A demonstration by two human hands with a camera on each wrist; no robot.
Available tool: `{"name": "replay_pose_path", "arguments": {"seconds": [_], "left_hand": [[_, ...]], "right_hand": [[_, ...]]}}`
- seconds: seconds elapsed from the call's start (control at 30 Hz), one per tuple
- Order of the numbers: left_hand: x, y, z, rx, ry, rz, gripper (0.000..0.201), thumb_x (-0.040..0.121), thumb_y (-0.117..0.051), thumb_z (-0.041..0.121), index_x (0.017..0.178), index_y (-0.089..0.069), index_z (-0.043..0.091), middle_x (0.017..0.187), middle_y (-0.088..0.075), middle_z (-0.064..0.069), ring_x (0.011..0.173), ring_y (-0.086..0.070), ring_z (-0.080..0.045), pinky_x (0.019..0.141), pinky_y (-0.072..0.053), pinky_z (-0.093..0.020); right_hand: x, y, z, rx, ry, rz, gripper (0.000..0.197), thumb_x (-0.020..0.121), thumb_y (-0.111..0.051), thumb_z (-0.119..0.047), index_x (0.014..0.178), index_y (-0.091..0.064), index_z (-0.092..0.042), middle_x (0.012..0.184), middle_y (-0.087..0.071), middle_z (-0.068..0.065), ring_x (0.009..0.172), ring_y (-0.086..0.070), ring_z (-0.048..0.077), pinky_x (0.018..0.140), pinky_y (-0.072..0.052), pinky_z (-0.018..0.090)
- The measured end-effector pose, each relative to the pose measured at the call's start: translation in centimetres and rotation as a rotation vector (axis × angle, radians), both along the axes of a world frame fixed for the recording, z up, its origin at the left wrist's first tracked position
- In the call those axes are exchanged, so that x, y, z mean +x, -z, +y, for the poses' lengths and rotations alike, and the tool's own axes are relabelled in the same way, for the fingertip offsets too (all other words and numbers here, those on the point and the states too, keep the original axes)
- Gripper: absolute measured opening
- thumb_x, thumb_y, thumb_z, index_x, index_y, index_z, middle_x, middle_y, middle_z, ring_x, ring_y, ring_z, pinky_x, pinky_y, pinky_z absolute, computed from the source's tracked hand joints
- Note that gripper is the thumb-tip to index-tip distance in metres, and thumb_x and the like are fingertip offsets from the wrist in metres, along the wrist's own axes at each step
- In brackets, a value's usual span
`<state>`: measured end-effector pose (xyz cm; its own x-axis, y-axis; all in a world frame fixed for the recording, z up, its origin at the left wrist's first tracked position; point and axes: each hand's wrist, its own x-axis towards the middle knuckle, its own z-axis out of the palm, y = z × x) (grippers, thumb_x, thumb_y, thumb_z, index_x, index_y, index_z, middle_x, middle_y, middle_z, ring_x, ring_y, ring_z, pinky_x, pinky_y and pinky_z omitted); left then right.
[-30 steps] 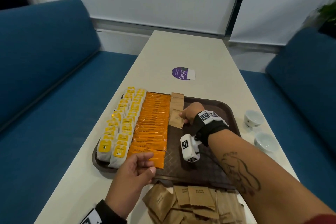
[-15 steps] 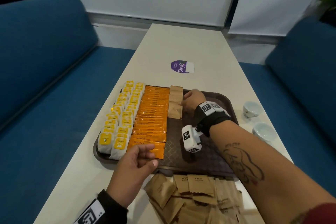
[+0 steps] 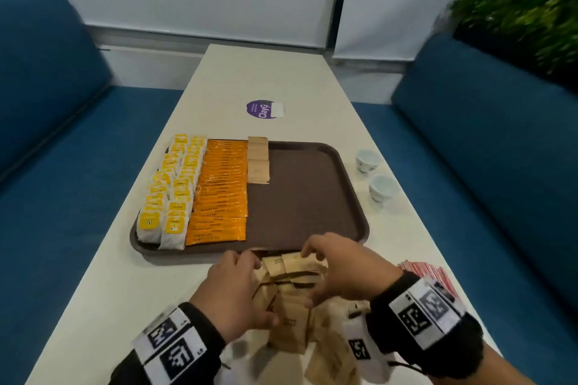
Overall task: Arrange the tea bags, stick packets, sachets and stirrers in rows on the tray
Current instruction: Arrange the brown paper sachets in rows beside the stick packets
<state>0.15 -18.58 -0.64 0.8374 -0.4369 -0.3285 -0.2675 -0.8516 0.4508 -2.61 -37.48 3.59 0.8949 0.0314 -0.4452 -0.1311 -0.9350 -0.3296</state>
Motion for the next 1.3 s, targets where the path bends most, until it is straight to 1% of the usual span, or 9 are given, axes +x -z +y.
{"name": "replay_pose_path", "arguments": {"seconds": [0.2, 0.43, 0.57, 0.63, 0.77, 0.87, 1.07, 1.13, 1.3], "left_hand": [[-0.9, 0.8, -1.2, 0.151, 0.078, 0.016, 0.109, 0.060, -0.080, 0.046, 0.144, -0.014, 0.028, 0.144, -0.024, -0.005, 0.129, -0.032, -0.028, 0.105, -0.036, -0.035], [-1.2, 1.1, -2.9, 0.166, 0.137, 0.022, 0.098, 0.071, -0.072, 0.039, 0.145, -0.009, 0.026, 0.140, -0.029, -0.011, 0.127, -0.030, -0.031, 0.105, -0.032, -0.036], [-0.9, 1.3, -3.5, 0.023, 0.087, 0.106, 0.104, 0.058, -0.079, 0.039, 0.140, -0.014, 0.038, 0.137, -0.031, -0.006, 0.121, -0.042, -0.027, 0.102, -0.041, -0.035], [-0.9, 1.4, -3.5, -0.033, 0.057, 0.164, 0.107, 0.059, -0.081, 0.030, 0.142, -0.013, 0.036, 0.138, -0.024, -0.007, 0.119, -0.046, -0.025, 0.101, -0.042, -0.031], [-0.4, 1.9, -3.1, -0.086, 0.009, 0.199, 0.119, 0.056, -0.085, 0.031, 0.146, -0.006, 0.028, 0.141, -0.017, -0.007, 0.122, -0.045, -0.020, 0.101, -0.040, -0.026], [-0.2, 1.8, -2.9, -0.142, 0.000, 0.231, 0.125, 0.050, -0.087, 0.038, 0.146, -0.008, 0.028, 0.139, -0.020, -0.003, 0.121, -0.042, -0.016, 0.099, -0.037, -0.022], [0.2, 2.6, -2.6, -0.300, -0.060, 0.250, 0.107, 0.055, -0.088, 0.029, 0.141, -0.024, 0.029, 0.135, -0.028, -0.002, 0.119, -0.041, -0.018, 0.103, -0.034, -0.028], [0.4, 3.1, -2.3, -0.381, -0.086, 0.241, 0.096, 0.055, -0.089, 0.024, 0.133, -0.033, 0.031, 0.130, -0.036, -0.001, 0.112, -0.043, -0.016, 0.099, -0.038, -0.027], [0.5, 3.9, -1.5, -0.599, -0.106, 0.298, 0.073, 0.057, -0.088, 0.010, 0.114, -0.048, 0.031, 0.112, -0.055, 0.006, 0.095, -0.054, -0.003, 0.066, -0.042, -0.006]], "right_hand": [[-2.3, 3.3, 1.8, -0.096, 0.017, -0.070, 0.102, 0.060, -0.084, -0.030, 0.142, -0.023, -0.036, 0.134, -0.032, -0.003, 0.120, -0.042, 0.022, 0.098, -0.046, 0.038], [-2.9, 3.7, 2.9, -0.069, 0.009, -0.121, 0.086, 0.071, -0.077, -0.024, 0.141, -0.027, -0.031, 0.133, -0.031, 0.003, 0.122, -0.038, 0.026, 0.100, -0.044, 0.036], [-2.6, 3.4, 2.7, -0.027, 0.039, -0.111, 0.086, 0.071, -0.078, -0.025, 0.141, -0.028, -0.030, 0.129, -0.031, 0.003, 0.122, -0.034, 0.026, 0.102, -0.039, 0.036], [-2.5, 3.3, 2.5, -0.010, 0.059, -0.102, 0.080, 0.071, -0.077, -0.024, 0.137, -0.031, -0.029, 0.128, -0.031, 0.003, 0.121, -0.034, 0.026, 0.101, -0.038, 0.035], [-2.5, 3.5, 2.2, 0.094, 0.144, -0.145, 0.063, 0.075, -0.071, -0.013, 0.128, -0.039, -0.029, 0.125, -0.032, 0.002, 0.117, -0.036, 0.024, 0.097, -0.042, 0.032], [-2.5, 3.6, 2.0, 0.189, 0.200, -0.164, 0.061, 0.072, -0.072, -0.006, 0.118, -0.042, -0.032, 0.116, -0.033, -0.004, 0.104, -0.043, 0.018, 0.083, -0.045, 0.024], [-2.9, 4.0, 2.0, 0.368, 0.253, -0.178, 0.044, 0.074, -0.069, 0.000, 0.095, -0.043, -0.029, 0.108, -0.034, -0.008, 0.099, -0.047, 0.014, 0.062, -0.048, 0.016], [-3.0, 4.1, 1.9, 0.424, 0.250, -0.217, 0.036, 0.077, -0.068, -0.003, 0.091, -0.046, -0.027, 0.107, -0.037, -0.007, 0.098, -0.047, 0.013, 0.063, -0.047, 0.014], [-3.0, 4.7, 1.5, 0.500, 0.248, -0.287, 0.032, 0.076, -0.070, -0.006, 0.087, -0.049, -0.028, 0.102, -0.045, -0.009, 0.087, -0.048, 0.001, 0.073, -0.049, 0.014]]}}
